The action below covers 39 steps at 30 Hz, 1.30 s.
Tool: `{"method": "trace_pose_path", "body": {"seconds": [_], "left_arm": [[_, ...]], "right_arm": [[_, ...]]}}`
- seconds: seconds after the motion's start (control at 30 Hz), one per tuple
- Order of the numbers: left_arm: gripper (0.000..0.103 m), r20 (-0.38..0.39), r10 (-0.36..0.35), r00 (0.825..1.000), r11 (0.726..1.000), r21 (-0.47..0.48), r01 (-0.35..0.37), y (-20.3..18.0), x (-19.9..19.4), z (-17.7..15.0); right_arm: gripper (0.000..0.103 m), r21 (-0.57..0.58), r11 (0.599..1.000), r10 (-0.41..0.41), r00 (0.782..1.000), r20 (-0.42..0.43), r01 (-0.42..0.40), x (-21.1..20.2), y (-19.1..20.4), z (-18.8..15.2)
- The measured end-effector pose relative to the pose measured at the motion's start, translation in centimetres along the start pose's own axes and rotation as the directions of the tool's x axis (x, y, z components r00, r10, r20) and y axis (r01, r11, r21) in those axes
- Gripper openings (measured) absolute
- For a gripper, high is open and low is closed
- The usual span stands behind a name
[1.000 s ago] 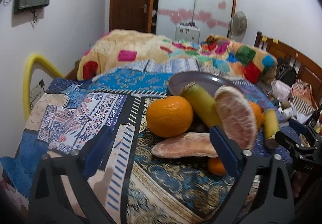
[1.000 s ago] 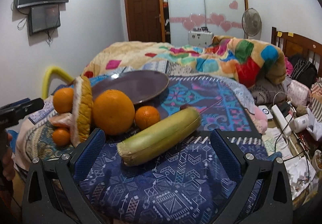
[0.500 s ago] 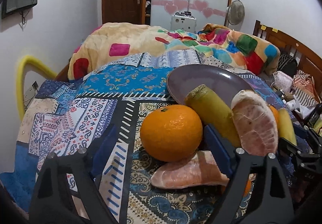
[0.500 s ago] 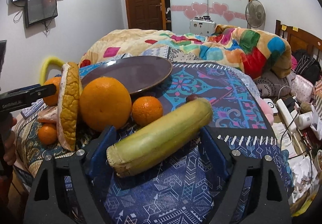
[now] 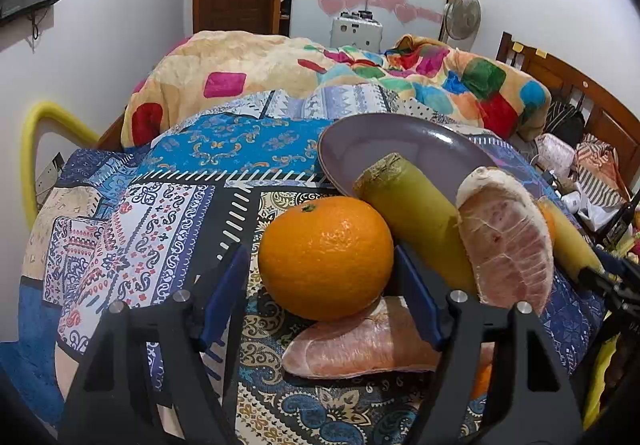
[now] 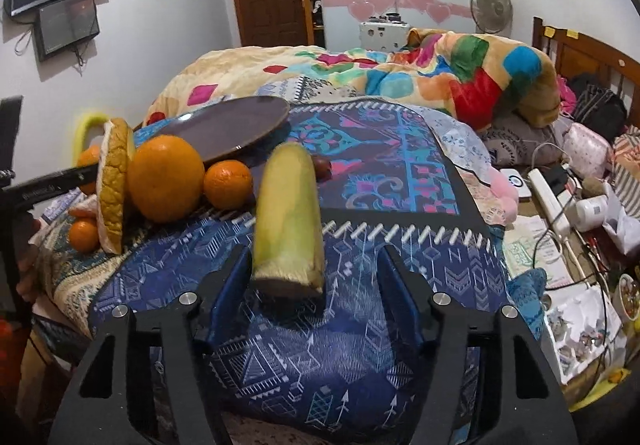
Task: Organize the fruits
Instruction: 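Move left tool to the large orange while right tool moves to the pale green gourd, then grasp and lift the large orange with left tool while right tool lifts the gourd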
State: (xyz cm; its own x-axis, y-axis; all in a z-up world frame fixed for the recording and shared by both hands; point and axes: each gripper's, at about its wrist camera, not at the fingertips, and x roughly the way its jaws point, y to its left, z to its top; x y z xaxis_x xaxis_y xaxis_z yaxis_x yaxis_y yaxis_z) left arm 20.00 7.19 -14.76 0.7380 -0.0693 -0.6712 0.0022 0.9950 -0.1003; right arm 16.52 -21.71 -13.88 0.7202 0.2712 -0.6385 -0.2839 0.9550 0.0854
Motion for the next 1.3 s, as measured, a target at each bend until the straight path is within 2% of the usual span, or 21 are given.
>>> {"method": "trace_pose_path", "body": {"seconds": [0.2,0.3,0.43,0.57,0.73,0.93,1.3], "left_arm": [[0.074,-0.018,0.007,1.000,1.000,0.013,-0.007,-0.2,0.3,0.3],[0.074,-0.017,0.018,1.000,0.999,0.028,-0.018,-0.3,0.4,0.5],[0.074,-0.034,0.012,0.999,1.000,0.029,-0.011,-0.1,0.9,0.6],[0.068,-0.049,-0.030,0.998,1.000,0.008,0.030,0.3,1.0,0.7],[0.068,-0.048,-0.024,0.999,1.000,0.015,0.024,0.2,0.5,0.7],[0.067,0.006,0.013,1.000,0.999,0.045,-0.014,0.0,-1.5,1.0],[0.067,0.107,0.018,0.994,0.998,0.064,-0.025,-0.9,-5.0,4.1]], "right_arm": [[0.060,-0.077,0.997,0.026,0.999,-0.032,-0.028,2.0,0.8,2.0],[0.053,-0.111,0.993,0.024,0.998,-0.066,-0.031,3.0,0.7,2.7],[0.046,-0.117,0.990,0.062,0.990,-0.127,-0.077,4.3,0.5,3.3],[0.038,-0.122,0.986,0.094,0.984,-0.150,-0.113,4.7,0.8,3.3],[0.037,-0.113,0.987,0.098,0.986,-0.137,-0.114,4.5,0.8,3.2],[0.036,-0.112,0.987,0.101,0.989,-0.107,-0.113,3.4,0.5,3.8],[0.035,-0.133,0.985,0.113,0.994,0.016,-0.109,0.1,0.6,7.1]]}}
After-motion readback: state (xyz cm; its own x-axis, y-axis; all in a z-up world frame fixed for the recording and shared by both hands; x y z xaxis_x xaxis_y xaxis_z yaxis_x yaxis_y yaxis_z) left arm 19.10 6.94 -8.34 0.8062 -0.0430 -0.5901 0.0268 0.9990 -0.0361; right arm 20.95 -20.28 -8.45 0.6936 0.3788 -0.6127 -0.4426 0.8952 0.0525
